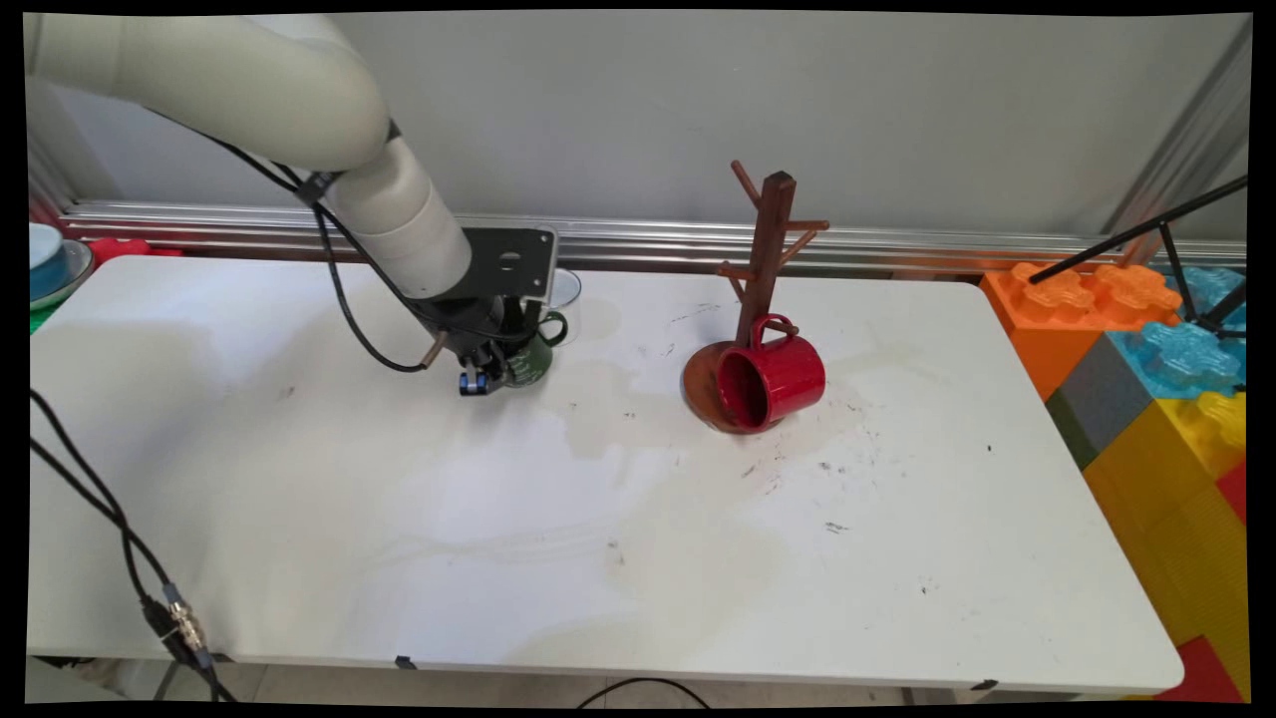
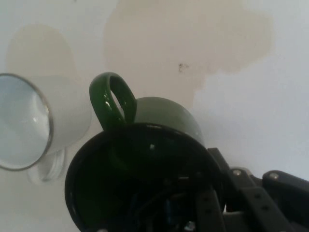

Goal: Place the picked object on the table

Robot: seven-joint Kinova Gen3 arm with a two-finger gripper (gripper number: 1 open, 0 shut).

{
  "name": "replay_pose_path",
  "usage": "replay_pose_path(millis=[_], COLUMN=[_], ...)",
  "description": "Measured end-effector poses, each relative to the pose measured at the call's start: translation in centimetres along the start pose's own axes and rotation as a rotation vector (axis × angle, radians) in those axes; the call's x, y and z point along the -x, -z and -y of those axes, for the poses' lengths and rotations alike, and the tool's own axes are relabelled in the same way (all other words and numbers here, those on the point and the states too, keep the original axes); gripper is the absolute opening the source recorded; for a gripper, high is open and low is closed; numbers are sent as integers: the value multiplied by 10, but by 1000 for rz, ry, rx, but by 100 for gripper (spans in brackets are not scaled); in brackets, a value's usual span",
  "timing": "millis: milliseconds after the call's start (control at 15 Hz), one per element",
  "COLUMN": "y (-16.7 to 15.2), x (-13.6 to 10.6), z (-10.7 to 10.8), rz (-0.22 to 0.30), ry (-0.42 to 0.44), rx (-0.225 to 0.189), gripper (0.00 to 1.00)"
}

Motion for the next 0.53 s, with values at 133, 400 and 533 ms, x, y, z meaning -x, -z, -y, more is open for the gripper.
replay_pose_path(millis=[133,400,533], y=[-7,-23,-29], x=[-3,-8,-10], z=[2,8,11], rz=[1,-3,-7], ry=[-5,-14,-17], rx=[17,55,71], gripper=[0,0,0])
